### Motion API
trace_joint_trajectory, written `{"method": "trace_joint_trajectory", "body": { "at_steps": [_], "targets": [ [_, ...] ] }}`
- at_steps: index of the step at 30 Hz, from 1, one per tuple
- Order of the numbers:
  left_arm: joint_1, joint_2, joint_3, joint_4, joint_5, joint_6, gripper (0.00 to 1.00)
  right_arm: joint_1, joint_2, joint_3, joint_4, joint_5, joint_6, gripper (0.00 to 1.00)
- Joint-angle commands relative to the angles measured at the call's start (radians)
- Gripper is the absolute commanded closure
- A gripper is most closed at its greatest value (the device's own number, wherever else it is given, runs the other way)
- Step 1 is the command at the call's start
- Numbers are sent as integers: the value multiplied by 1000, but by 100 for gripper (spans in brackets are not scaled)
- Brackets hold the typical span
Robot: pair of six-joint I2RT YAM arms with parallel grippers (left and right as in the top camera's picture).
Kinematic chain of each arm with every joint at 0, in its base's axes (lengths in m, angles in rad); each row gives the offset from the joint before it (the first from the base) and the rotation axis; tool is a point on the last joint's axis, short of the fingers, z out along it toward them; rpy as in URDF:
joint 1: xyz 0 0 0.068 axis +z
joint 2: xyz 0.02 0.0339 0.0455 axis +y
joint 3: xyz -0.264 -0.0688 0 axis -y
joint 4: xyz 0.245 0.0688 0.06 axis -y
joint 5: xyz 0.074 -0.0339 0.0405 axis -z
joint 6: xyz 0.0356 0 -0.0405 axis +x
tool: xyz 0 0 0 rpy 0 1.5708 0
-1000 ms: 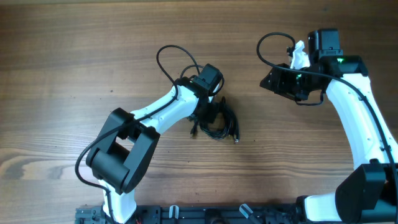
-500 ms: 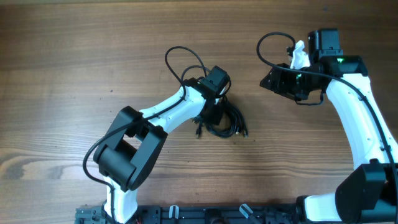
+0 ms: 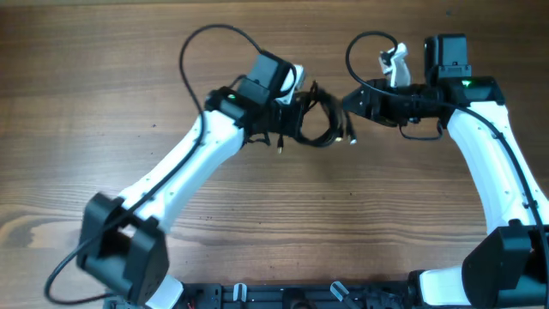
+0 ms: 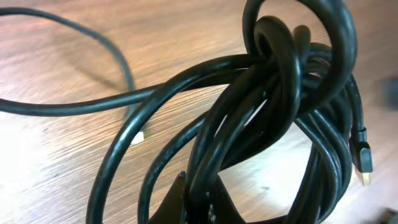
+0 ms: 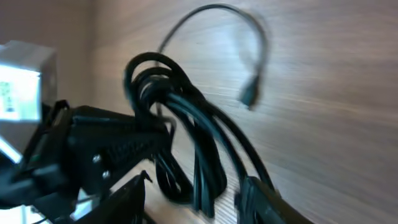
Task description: Untangle cables
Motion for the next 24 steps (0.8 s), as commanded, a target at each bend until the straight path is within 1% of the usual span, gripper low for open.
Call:
{"method": "trace_joint_trajectory", "body": {
  "at_steps": [1,4,7,9,11,13,16,19,22,24],
  "targets": [
    [19,-22,12,13,140,-39,96,38,11,18,52,-158,-14,49],
    [21,-22,12,20,140,-55,96,56,9,18,106,-184,11,52],
    [21,-22,12,23,134,-54,96,56,-1,18,140,-177,44,58],
    [21,-22,12,23,106,-55,96,56,-20,24,156,-106,85,60],
    [21,-22,12,23,90,-59,96,56,-53,42,155,3,114,60],
    [21,-22,12,24,86,-64,96,56,-89,47,159,31,114,58],
    [21,-22,12,34,68,-123,96,64,-106,47,140,31,123,58],
    [21,-22,12,50,69,-181,96,109,-101,34,133,33,125,58],
    [21,-22,12,58,89,-240,96,165,-100,15,130,148,216,61],
    [21,-22,12,74,153,-241,96,187,-91,14,122,205,255,64]
  ]
}}
